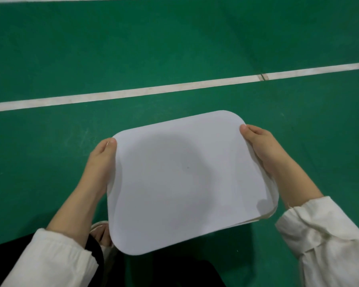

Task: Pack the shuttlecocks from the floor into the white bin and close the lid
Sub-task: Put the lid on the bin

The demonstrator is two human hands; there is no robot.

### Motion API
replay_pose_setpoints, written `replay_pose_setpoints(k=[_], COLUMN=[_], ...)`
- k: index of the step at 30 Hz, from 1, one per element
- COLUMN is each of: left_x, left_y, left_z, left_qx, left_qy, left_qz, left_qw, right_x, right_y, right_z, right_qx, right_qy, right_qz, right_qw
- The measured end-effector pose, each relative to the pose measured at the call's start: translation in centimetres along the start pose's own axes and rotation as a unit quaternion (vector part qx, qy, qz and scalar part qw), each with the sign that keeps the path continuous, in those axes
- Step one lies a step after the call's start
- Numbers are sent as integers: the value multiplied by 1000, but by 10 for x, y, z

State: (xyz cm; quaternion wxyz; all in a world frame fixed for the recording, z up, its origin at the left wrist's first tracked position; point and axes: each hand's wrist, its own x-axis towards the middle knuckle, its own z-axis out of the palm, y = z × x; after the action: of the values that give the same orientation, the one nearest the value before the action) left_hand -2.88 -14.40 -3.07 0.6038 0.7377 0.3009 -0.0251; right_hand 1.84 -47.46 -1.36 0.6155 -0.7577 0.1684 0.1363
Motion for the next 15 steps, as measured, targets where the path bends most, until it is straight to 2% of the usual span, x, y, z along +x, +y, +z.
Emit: replay_pose_setpoints(k=[11, 15], left_x=[23, 24], left_y=[11, 24], left_z=[-4, 0], left_qx=[120, 128], left_qy=[-71, -95], left_qz=[37, 40], left_qw=[989, 986], right_x=[-3, -5], right_y=[-5, -3], right_z=[1, -5], right_qx=[-5, 5], right_qy=[-4, -26], right_qz=[37, 63], right_qw=[999, 998])
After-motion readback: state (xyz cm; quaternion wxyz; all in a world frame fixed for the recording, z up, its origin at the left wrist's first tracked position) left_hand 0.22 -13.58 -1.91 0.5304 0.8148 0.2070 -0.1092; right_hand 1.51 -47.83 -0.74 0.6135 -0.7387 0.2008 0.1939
